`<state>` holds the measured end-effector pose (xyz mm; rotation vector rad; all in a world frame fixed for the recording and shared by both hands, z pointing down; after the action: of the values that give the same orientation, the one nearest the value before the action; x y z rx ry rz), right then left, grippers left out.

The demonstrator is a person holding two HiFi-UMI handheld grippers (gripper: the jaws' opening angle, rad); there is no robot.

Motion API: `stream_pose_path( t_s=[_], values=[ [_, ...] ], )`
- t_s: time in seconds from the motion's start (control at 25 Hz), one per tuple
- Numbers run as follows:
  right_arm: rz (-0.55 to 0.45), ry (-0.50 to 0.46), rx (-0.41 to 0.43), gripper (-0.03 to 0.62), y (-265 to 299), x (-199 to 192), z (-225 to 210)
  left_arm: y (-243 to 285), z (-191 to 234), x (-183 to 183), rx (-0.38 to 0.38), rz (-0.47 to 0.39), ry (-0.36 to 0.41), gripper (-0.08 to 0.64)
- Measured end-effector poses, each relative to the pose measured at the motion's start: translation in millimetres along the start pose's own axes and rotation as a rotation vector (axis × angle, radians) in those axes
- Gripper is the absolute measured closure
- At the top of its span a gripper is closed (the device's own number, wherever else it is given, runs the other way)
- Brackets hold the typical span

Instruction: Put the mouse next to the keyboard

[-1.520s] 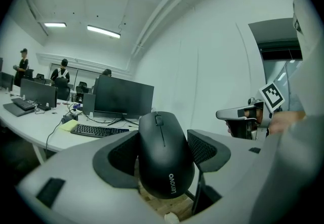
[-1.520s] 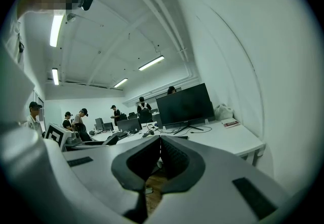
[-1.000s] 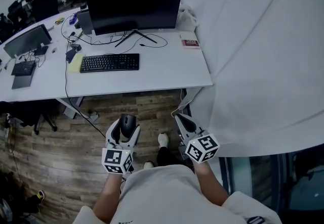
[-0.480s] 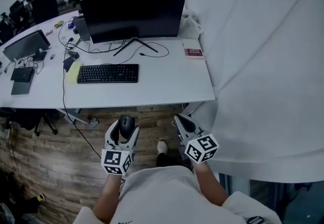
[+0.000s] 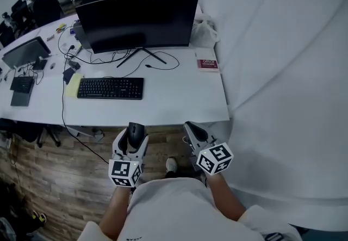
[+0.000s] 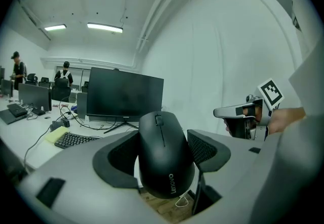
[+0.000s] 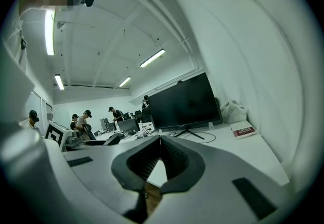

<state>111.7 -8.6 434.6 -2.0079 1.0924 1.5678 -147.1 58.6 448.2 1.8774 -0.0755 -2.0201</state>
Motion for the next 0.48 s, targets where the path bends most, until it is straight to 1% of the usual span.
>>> stream_pose_path(
  t_s=[0.32,0.48],
  values=[
    [0.014,0.011,0.023,0.574,6.8,2.4,-47.3,49.5,-22.3,8.0,0.0,0.019,0.018,0.254],
    [0.014,0.019,0.029,0.574,4.4,2.5,-65.1,65.4,-30.9,11.1,0.003,0.028,0.017,0.255]
  ],
)
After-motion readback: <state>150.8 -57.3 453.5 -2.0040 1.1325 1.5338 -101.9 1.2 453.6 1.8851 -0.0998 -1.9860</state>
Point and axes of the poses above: the fingertips, and each gripper's own axes: y forward along the fingers, z to its left, x out of its top, the point moved 9 cm from there along -y, backward along the fingers, and after that the axes turned 4 degrees about x, right-handed, at the moved point
